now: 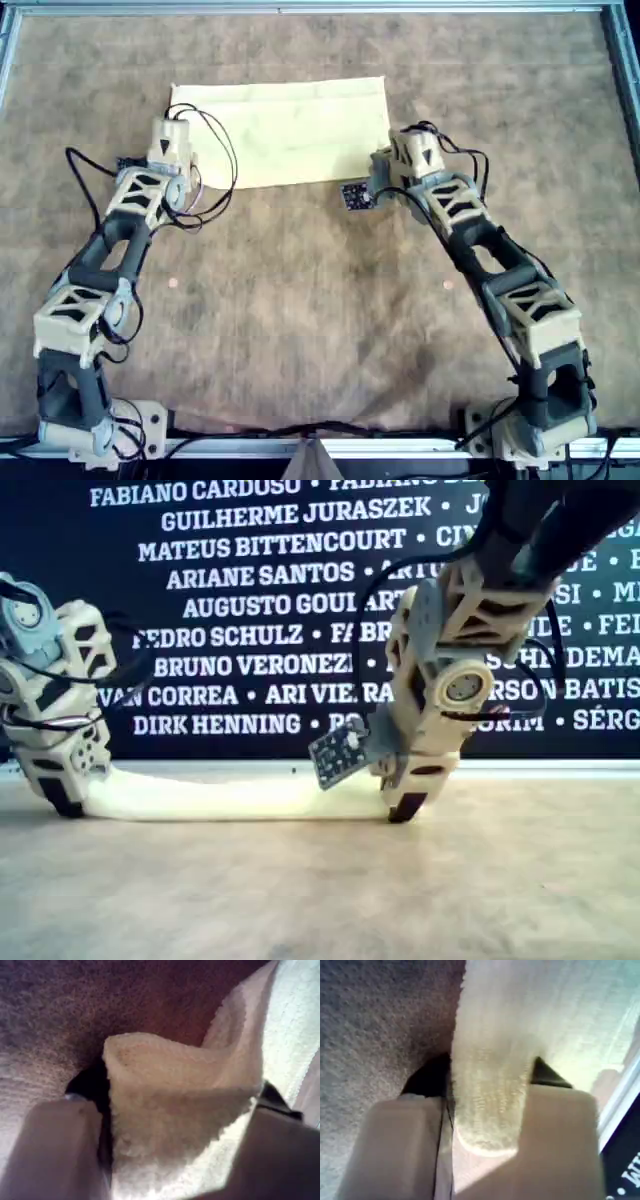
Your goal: Fold a cloth
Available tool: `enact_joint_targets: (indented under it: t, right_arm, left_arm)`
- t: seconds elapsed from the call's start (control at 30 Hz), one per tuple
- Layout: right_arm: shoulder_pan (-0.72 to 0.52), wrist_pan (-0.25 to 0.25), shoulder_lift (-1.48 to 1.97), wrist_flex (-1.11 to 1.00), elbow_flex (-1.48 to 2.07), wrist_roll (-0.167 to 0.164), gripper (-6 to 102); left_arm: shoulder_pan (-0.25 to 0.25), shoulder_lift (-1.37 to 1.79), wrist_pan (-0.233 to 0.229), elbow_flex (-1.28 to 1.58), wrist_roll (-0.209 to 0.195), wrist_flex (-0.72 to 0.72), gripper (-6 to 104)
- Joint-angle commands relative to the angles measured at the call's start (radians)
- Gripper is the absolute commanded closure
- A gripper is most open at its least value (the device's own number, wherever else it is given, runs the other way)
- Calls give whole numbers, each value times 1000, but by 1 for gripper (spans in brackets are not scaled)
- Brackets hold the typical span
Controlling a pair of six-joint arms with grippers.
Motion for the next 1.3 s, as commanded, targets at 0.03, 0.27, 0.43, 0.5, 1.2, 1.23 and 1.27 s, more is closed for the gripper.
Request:
enact_joint_targets:
  t: [0.03,0.27,0.43,0.5,1.2,1.23,1.27]
  right_arm:
    - [-8,5,32,-92,-87,-6,60]
    - [-8,-9,32,-219,-86,-2,85]
    - [-9,-8,32,-222,-78,9,99]
    - [-11,2,34,-222,-66,8,96]
    - [-21,-11,408,-221,425,9,96]
    - [-21,-11,420,-221,442,9,96]
    - [-20,-11,430,-221,456,9,96]
  left_arm:
    - [-3,15,5,-31,6,-17,32]
    - [-14,17,21,-38,2,-21,92]
    - [-6,14,20,-69,-3,-20,98]
    - [-3,17,20,-69,-9,-20,96]
    - [-63,345,21,273,6,28,96]
    - [-75,368,21,307,6,28,96]
    - [-91,390,21,334,6,28,96]
